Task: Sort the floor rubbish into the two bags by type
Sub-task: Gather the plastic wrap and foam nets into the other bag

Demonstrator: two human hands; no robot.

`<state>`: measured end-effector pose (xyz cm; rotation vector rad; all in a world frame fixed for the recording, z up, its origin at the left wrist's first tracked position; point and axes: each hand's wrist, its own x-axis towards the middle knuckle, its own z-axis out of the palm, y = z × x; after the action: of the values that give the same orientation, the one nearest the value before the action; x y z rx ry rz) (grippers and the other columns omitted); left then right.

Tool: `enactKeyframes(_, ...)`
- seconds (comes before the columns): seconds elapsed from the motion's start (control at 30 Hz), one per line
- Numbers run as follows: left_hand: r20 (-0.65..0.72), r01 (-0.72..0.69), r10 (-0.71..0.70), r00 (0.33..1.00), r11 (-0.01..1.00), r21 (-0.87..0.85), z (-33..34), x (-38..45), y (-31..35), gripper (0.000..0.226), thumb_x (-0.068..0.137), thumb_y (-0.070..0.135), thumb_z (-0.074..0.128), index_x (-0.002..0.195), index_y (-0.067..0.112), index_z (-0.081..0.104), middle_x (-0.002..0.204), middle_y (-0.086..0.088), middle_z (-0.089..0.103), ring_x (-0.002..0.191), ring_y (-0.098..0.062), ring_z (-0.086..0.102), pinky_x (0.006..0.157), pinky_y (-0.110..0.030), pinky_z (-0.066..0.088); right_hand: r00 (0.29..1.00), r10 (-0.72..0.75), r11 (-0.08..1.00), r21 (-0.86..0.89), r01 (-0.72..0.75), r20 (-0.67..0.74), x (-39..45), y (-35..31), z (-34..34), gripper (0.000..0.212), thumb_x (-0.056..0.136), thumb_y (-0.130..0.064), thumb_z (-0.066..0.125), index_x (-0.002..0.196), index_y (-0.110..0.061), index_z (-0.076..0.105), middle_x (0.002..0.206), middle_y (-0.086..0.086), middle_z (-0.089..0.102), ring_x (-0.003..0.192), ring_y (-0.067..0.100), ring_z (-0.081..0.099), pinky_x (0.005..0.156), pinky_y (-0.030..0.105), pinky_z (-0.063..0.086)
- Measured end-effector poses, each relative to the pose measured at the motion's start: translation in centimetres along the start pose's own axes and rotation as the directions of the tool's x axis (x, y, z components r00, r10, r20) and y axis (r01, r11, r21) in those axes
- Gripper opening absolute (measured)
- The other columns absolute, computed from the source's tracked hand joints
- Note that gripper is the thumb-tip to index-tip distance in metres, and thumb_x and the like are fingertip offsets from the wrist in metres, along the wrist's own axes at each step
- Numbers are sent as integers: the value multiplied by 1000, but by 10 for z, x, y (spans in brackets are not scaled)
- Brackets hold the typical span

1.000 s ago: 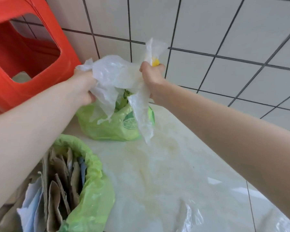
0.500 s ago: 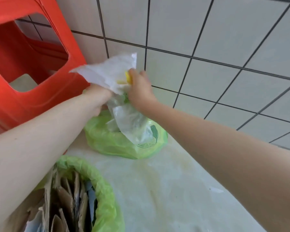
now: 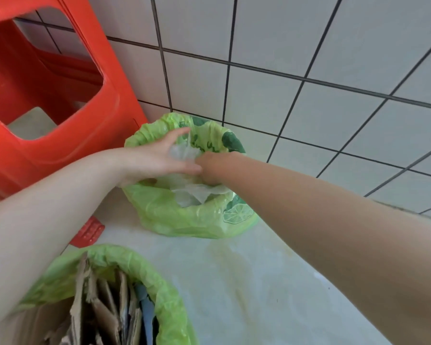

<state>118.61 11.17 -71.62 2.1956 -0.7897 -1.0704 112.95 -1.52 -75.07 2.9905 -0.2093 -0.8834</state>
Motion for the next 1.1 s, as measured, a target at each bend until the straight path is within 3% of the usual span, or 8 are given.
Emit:
enactKeyframes(0.17,49,-81,66,997,900,428,8,8,-4,114,57,56,83,144,53,8,155,13,1,144,-19,16,114,-38,22,998,-14,997,72,10,60,-1,2,-12,53,93,-37,55,137,-9,44,114,6,53,114,28,53,101,40,45)
enactKeyframes(0.3,9,-16,13,1000,822,569,16,25,-9,118,61,45,85,150,33,8,152,1,11,137,-25,32,111,-39,35,993,-77,991,98,86,-91,-21,11,-15,37,92,-37,57,116,-9,55,93,1,57,87,23,53,68,26,44)
enactKeyframes(0.37,6,35,-50,999,776,630,21,34,-11,110,63,46,83,149,30,16,148,-2,19,132,-29,39,107,-42,39,983,-84,993,71,96,-163,-27,17,-10,29,94,-33,53,104,-6,57,86,2,58,88,25,55,62,25,43)
enactKeyframes(0.53,104,84,-277,955,590,803,41,55,-20,77,89,45,56,150,22,16,151,-11,24,137,-32,32,110,-43,32,940,-114,988,61,141,-320,-39,33,8,34,93,-29,48,115,-6,62,110,14,62,114,33,46,93,42,46)
enactKeyframes(0.67,131,50,-243,961,621,783,43,55,-4,61,93,38,55,145,16,32,143,-10,44,127,-30,46,102,-35,40,859,-118,973,115,200,-498,-59,45,18,34,96,-29,46,123,-12,59,119,10,58,125,29,40,105,39,37)
enactKeyframes(0.73,76,97,-229,970,657,748,40,52,6,71,90,37,60,150,23,24,148,-10,40,126,-32,48,102,-39,44,830,-92,961,168,218,-550,-75,52,24,36,97,-27,46,128,-13,55,126,8,55,129,26,38,107,36,34)
enactKeyframes(0.87,-56,134,-147,987,593,794,41,36,34,74,92,41,56,152,17,19,156,-9,28,138,-31,36,111,-39,34,830,-39,949,241,206,-556,-110,69,45,43,96,-25,47,138,-15,45,136,6,49,133,24,36,109,35,33)
enactKeyframes(1.1,-129,83,37,991,584,808,87,-14,96,60,92,48,51,145,21,39,149,-7,41,134,-30,40,109,-39,37,857,53,935,326,137,-513,-187,101,104,45,97,-28,45,140,-17,39,138,2,47,130,19,39,105,31,36)
